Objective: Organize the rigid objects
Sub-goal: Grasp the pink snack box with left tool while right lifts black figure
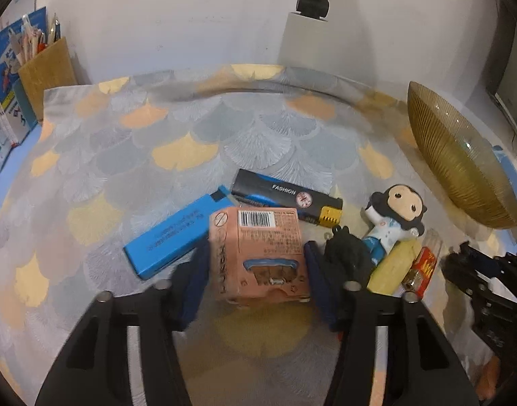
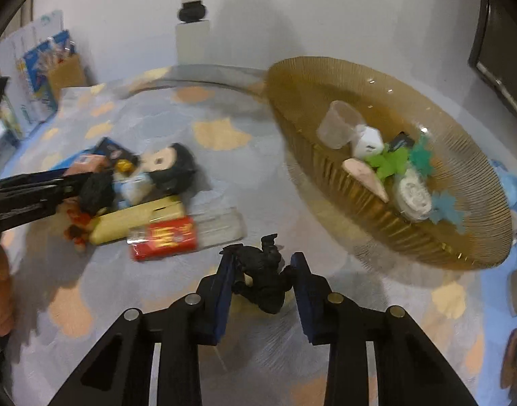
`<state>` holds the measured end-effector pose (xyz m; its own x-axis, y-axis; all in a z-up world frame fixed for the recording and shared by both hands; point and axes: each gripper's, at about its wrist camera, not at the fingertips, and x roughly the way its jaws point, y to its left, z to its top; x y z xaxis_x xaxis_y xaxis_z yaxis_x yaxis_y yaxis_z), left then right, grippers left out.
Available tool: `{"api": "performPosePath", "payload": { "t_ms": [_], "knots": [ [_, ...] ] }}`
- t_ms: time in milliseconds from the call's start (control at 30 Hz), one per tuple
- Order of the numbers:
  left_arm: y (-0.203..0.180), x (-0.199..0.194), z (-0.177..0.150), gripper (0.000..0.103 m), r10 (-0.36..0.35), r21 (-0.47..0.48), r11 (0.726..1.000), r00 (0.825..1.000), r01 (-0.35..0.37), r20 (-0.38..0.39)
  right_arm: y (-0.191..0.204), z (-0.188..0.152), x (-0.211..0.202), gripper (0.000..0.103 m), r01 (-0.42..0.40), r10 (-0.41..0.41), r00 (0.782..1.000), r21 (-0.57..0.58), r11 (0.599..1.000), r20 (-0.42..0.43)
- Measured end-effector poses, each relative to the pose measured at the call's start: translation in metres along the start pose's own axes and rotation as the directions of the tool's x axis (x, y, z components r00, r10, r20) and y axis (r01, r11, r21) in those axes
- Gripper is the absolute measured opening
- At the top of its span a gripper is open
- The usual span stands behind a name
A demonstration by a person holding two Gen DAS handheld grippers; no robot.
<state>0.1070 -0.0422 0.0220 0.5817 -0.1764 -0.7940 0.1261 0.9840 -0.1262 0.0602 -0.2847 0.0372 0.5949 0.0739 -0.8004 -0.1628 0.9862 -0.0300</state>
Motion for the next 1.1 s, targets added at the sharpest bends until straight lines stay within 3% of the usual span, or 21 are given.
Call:
{"api": "performPosePath", "payload": {
  "t_ms": [167,267,400,500,567,700,767,833,867,1033,1100],
  "knots": [
    [0.010,-0.031,-0.023,0.038,-0.131,-0.031,0.991,0.991,0.131,0.011,0.004,-0.016,-0.027,0.033,-0.077,0.077,0.997,-0.003,0.997,0.017],
    [0.017,-0.053,-0.045,0.038,-0.162,-0.059,0.985,0.987,0.163,0.021,0.015,-0.028,-0.044,0.033,-0.103,0.103,0.995,0.001,0.995,0.016],
    [0.014,-0.075,-0.080,0.038,-0.141,-0.042,0.989,0.990,0.142,0.015,0.031,-0.048,-0.060,0.033,-0.090,0.091,0.996,-0.044,0.995,0.012],
    [0.010,-0.073,-0.099,0.039,-0.166,-0.058,0.984,0.986,0.166,-0.004,0.040,-0.062,-0.060,0.033,-0.075,0.076,0.997,-0.075,0.994,-0.002],
    [0.002,-0.078,-0.104,0.040,-0.105,-0.012,0.994,0.994,0.105,0.022,0.041,-0.069,-0.054,0.033,-0.082,0.081,0.996,-0.066,0.994,-0.024],
    [-0.010,-0.083,-0.108,0.057,-0.032,0.091,0.995,0.999,0.030,0.022,0.042,-0.079,-0.052,0.034,-0.081,0.080,0.997,-0.065,0.995,-0.018],
    [-0.007,-0.085,-0.111,0.058,-0.052,0.098,0.994,0.999,0.051,0.008,0.042,-0.081,-0.053,0.038,-0.101,0.100,0.995,-0.065,0.993,-0.022],
    [-0.003,-0.087,-0.115,0.064,-0.075,0.097,0.992,0.997,0.075,-0.008,0.042,-0.084,-0.056,0.056,-0.140,0.138,0.990,-0.078,0.987,-0.027],
    [-0.001,-0.087,-0.116,0.070,-0.066,0.101,0.993,0.998,0.067,-0.012,0.043,-0.087,-0.057,0.057,-0.146,0.144,0.989,-0.086,0.986,-0.026],
    [0.007,-0.095,-0.119,0.071,0.009,0.064,0.998,0.999,-0.012,0.040,0.042,-0.090,-0.058,0.057,-0.140,0.137,0.990,-0.101,0.985,-0.031],
    [0.007,-0.099,-0.118,0.071,-0.021,0.039,0.999,0.999,0.020,0.040,0.037,-0.087,-0.057,0.057,-0.156,0.154,0.987,-0.066,0.986,-0.035]
  ]
}}
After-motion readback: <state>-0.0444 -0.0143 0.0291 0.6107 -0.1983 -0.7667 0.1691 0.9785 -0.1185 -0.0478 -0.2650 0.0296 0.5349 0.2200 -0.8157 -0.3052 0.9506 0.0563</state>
